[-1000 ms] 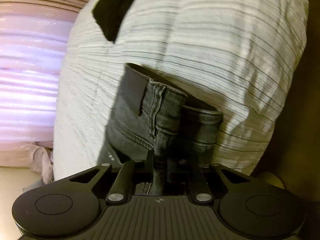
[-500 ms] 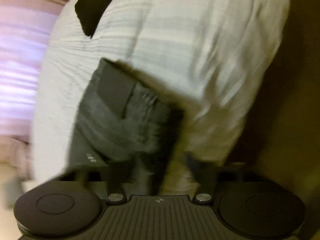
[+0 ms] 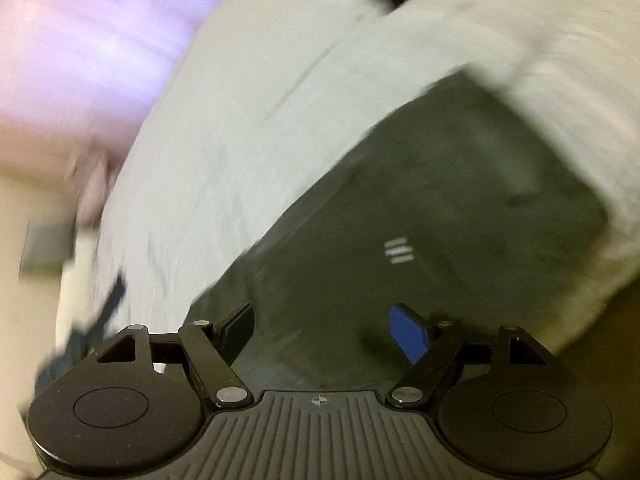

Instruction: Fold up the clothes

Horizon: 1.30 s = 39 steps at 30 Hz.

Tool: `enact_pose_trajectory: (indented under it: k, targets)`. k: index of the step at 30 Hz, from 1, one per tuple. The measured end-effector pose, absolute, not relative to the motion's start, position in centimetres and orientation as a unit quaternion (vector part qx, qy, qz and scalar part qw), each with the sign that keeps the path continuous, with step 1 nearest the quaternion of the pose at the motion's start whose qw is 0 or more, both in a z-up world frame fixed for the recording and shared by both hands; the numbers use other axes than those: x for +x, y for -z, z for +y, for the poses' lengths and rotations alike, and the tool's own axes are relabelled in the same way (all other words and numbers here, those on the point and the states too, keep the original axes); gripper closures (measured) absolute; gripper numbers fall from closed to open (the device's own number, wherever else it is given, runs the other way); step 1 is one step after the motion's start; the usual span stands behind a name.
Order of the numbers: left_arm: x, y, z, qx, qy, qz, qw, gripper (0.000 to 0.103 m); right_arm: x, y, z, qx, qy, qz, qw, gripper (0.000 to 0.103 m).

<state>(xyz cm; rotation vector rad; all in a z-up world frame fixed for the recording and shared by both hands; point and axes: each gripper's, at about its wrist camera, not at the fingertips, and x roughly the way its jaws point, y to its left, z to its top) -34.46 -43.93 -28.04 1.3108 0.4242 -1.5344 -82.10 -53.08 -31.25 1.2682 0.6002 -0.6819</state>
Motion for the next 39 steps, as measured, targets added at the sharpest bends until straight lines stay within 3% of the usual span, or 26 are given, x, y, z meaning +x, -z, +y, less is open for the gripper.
enact_pose_trajectory:
  k: [8, 13, 21, 25, 27, 39]
  targets:
    - [-35.4, 27.2, -51.4, 0.522, 0.688, 0.138, 0.484, 0.069, -71.8, 31.7, -54.7, 0.492, 0.207, 0.353, 0.768, 0.025]
    - [-35.5, 29.6, -56.3, 0.52, 0.746, 0.096, 0.406, 0.068, -70.5, 35.6, -53.8, 0.51, 0.244, 0.393, 0.725, 0.025]
    - [-37.4, 35.9, -60.8, 0.533, 0.824, 0.054, 0.184, 0.069, -71.6, 37.5, -51.2, 0.554, 0.329, 0.346, 0.682, 0.025]
    - [-39.1, 36.2, -60.1, 0.514, 0.854, 0.058, 0.064, 0.077, -71.0, 37.9, -51.1, 0.562, 0.354, 0.338, 0.667, 0.025]
    - [-39.5, 35.8, -59.8, 0.498, 0.862, 0.073, 0.054, 0.081, -70.6, 38.1, -51.2, 0.566, 0.36, 0.337, 0.661, 0.025]
    - [-42.6, 38.0, -62.0, 0.463, 0.865, 0.132, 0.138, 0.079, -69.2, 39.1, -52.6, 0.578, 0.357, 0.35, 0.645, 0.025]
